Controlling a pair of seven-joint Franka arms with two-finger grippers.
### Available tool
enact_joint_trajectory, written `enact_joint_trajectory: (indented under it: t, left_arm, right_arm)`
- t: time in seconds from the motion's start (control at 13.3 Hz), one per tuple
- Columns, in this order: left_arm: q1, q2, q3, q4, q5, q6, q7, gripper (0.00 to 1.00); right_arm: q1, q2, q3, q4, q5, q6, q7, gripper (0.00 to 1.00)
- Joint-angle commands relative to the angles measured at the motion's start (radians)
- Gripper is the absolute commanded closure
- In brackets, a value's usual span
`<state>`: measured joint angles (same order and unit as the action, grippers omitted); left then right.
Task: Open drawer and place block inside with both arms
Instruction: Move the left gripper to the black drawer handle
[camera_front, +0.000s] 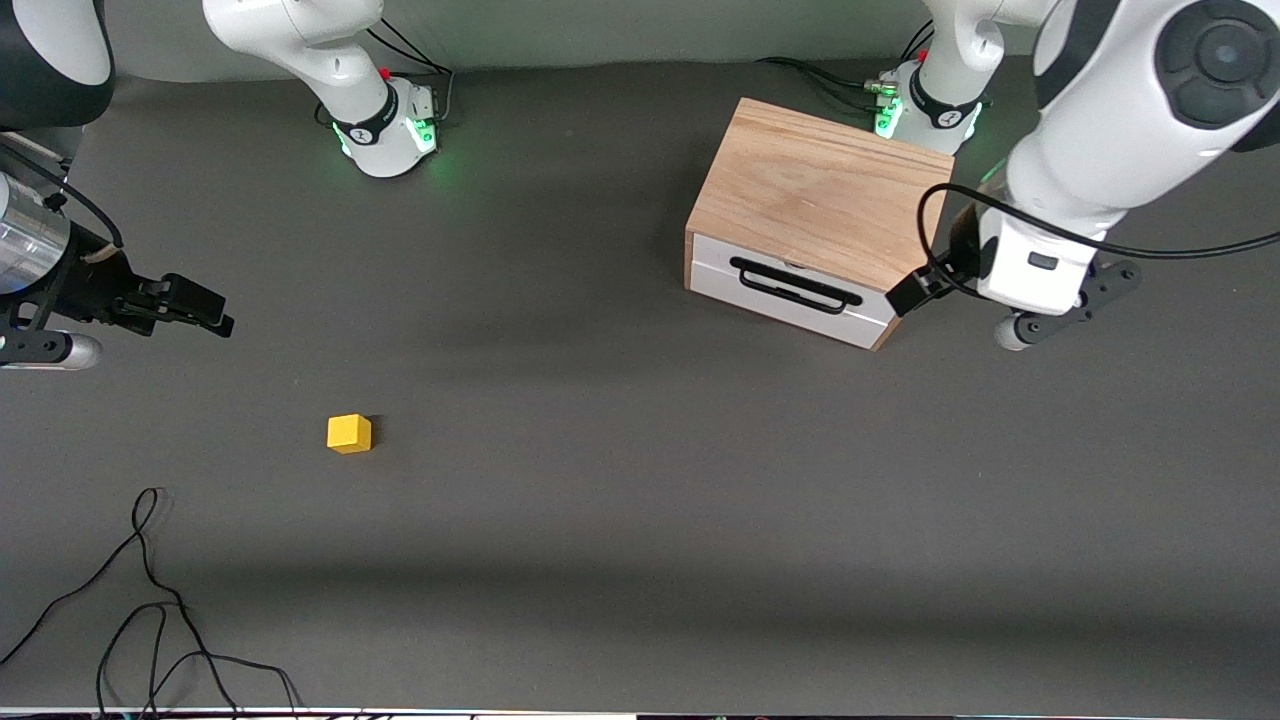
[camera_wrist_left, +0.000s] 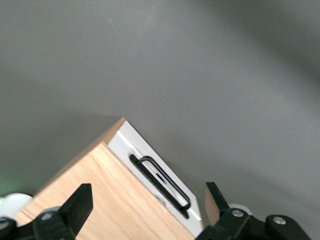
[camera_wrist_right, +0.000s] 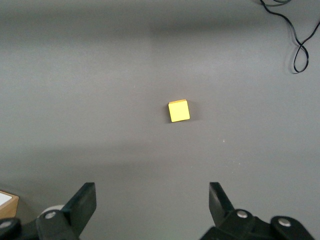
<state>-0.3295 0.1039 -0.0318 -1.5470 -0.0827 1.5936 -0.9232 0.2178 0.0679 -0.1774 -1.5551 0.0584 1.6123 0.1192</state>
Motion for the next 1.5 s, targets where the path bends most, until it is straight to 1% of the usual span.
enact_joint_trajectory:
  t: [0.0,0.23,0.3,0.53,0.83,0.9,1.05,1.28,1.35,1.43]
  left_arm:
    - [-0.061,0.005,0.012,-0.008,-0.008,0.038,-0.198,0.00]
    - [-0.117,0.016,0.010,-0.008,-0.008,0.061,-0.394,0.00]
    - [-0.131,0.025,0.010,-0.008,-0.008,0.060,-0.439,0.00]
    - [-0.131,0.025,0.010,-0.008,-0.026,0.057,-0.517,0.00]
    - [-0.129,0.028,0.010,-0.008,-0.048,0.016,-0.536,0.00]
    - [-0.129,0.028,0.010,-0.010,-0.048,-0.001,-0.536,0.00]
    - [-0.135,0.039,0.010,-0.008,-0.046,-0.044,-0.534,0.00]
    - [-0.137,0.045,0.010,-0.007,-0.046,-0.055,-0.537,0.00]
    - [-0.140,0.057,0.010,0.001,-0.046,-0.057,-0.561,0.00]
    - [-0.160,0.080,0.009,0.021,-0.042,-0.058,-0.629,0.00]
  right_arm:
    - [0.006,0.010,-0.005,0.021,-0.008,-0.002,0.028,0.00]
    - [0.008,0.009,-0.004,0.023,-0.012,0.001,0.025,0.00]
    - [0.009,0.009,-0.004,0.021,-0.014,0.001,0.025,0.00]
    - [0.008,0.007,-0.004,0.020,-0.014,0.001,0.025,0.00]
    - [0.012,0.001,-0.002,0.020,-0.012,-0.002,0.025,0.00]
    - [0.035,0.000,-0.004,0.018,-0.014,-0.003,0.027,0.00]
    - [0.046,-0.002,-0.004,0.020,-0.014,-0.005,0.027,0.00]
    - [0.055,-0.002,-0.004,0.023,-0.014,-0.002,0.025,0.00]
    - [0.057,-0.002,-0.004,0.021,-0.015,-0.002,0.025,0.00]
    - [0.057,-0.002,-0.004,0.021,-0.015,-0.002,0.027,0.00]
